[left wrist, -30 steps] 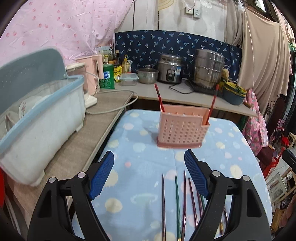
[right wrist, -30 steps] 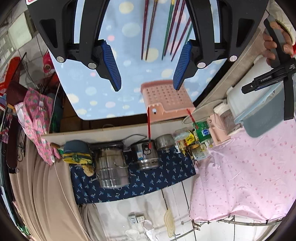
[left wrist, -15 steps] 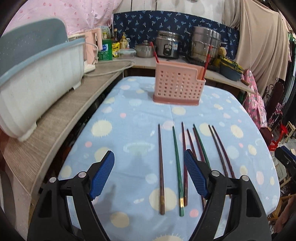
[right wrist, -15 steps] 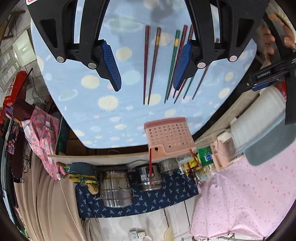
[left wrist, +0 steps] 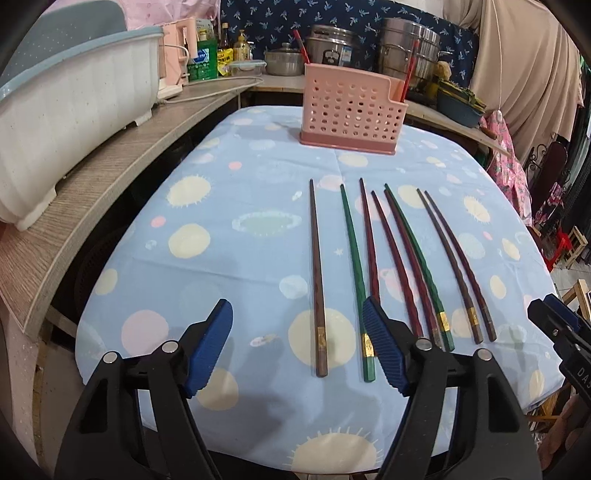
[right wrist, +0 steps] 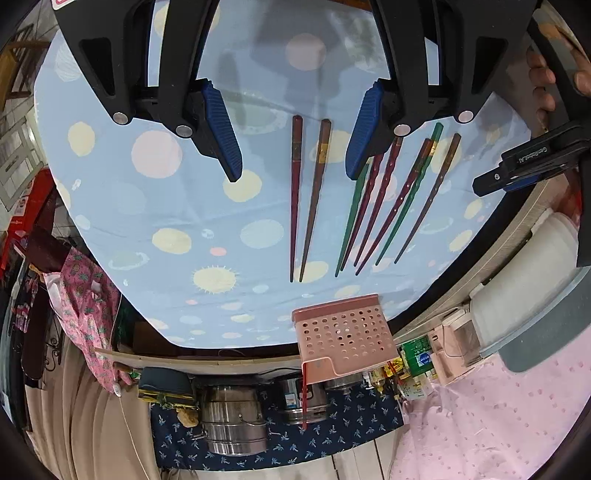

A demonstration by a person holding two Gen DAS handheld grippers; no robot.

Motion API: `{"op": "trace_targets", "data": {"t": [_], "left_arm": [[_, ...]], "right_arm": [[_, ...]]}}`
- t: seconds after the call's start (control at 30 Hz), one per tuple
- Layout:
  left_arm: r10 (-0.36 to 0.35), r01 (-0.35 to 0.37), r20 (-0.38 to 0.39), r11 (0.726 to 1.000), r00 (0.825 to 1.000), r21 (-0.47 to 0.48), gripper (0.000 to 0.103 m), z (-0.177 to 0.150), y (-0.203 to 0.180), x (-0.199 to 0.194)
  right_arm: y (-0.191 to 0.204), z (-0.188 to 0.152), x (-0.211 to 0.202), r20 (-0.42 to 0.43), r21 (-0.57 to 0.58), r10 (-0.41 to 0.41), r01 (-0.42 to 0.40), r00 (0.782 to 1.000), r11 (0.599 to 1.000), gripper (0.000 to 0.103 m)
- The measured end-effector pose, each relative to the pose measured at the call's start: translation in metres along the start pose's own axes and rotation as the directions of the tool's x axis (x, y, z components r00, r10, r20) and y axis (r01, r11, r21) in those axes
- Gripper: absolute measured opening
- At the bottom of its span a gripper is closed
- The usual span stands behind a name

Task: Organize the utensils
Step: 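Move both open tools back down to the brown chopsticks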

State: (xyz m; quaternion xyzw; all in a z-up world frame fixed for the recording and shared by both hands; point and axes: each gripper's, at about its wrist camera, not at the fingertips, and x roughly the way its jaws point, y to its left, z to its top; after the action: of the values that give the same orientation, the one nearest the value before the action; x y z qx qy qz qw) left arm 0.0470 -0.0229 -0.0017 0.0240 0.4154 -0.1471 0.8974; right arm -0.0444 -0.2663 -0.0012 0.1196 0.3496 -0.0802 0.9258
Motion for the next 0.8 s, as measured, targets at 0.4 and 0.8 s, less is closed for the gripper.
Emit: {"op": "trace_targets", "data": {"t": [0.4,0.8], "left_arm": [[-0.025,0.025,-0.04,1.0,0.999,0.002,0.067,-0.014,-0.003,0.006],[-0.038,0.038,-0.087,0.999,0.996,0.003,0.056,-0.025,-0.006,0.019]], "right_arm": [[0.006,-0.017,0.014,-0.051,-0.004,0.016,-0.016,0.999,1.0,0.049],[0.018,-0.017,0.021,-0.073,-0.014,0.063,-0.064,0.995,0.998,0.029]]}}
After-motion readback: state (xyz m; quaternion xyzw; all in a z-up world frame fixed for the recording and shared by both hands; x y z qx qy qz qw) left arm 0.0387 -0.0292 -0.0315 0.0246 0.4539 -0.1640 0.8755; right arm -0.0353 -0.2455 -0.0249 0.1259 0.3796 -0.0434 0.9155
